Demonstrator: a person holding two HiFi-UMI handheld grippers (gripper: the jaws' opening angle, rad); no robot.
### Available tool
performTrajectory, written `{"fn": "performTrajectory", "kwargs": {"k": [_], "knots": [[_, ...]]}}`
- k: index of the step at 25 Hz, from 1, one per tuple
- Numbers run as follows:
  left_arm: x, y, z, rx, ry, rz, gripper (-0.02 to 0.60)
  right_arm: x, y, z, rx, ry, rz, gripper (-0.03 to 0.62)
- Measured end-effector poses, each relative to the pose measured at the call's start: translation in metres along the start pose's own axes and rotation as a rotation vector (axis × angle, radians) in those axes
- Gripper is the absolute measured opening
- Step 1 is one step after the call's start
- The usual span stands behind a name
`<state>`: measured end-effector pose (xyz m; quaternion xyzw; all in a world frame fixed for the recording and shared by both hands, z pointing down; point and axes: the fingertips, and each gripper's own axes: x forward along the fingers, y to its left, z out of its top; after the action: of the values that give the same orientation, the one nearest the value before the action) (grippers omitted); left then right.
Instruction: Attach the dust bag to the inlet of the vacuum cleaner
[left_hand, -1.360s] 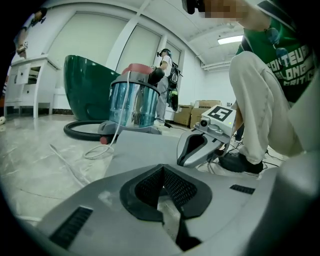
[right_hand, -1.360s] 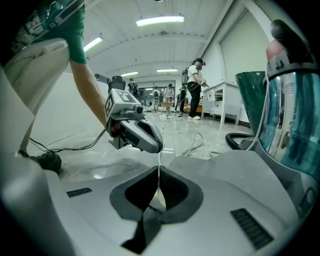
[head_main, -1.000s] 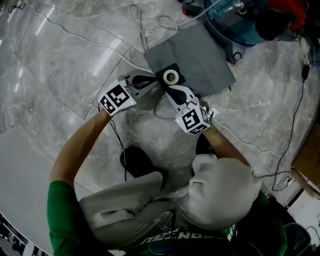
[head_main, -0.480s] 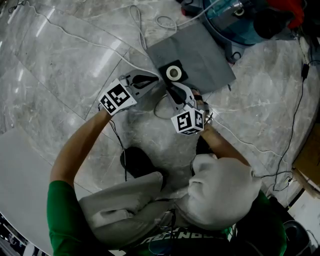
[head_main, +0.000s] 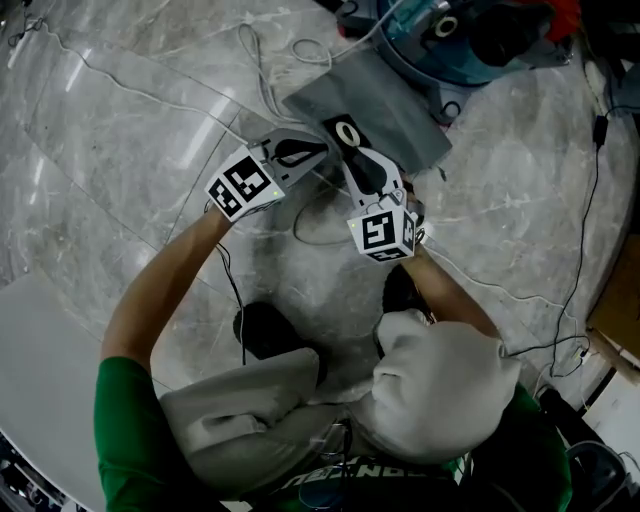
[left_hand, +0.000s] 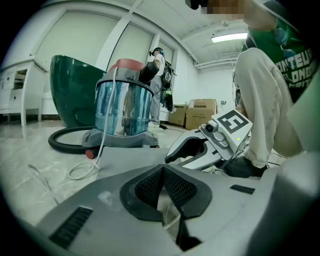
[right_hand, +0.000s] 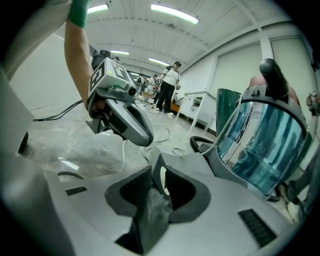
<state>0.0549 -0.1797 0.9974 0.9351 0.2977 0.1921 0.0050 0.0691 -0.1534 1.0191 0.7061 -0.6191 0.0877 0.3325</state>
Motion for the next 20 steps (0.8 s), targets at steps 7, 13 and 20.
{"fn": "performTrajectory", "kwargs": {"k": [7,13,20], "knots": [[0.022,0.003,0.021,0.021,-0.013,-0.012,0.005,0.013,-0.022,-0.008,-0.002,0.029,-0.008,0.053],[0.022,0.012,0.024,0.033,0.000,0.011,0.005,0.013,-0.033,-0.007,0.052,0.012,0.011,0.015],[0.011,0.040,0.051,0.070,-0.030,0.081,0.005,-0.009,-0.045,0.008,0.074,-0.059,0.051,0.014]]}}
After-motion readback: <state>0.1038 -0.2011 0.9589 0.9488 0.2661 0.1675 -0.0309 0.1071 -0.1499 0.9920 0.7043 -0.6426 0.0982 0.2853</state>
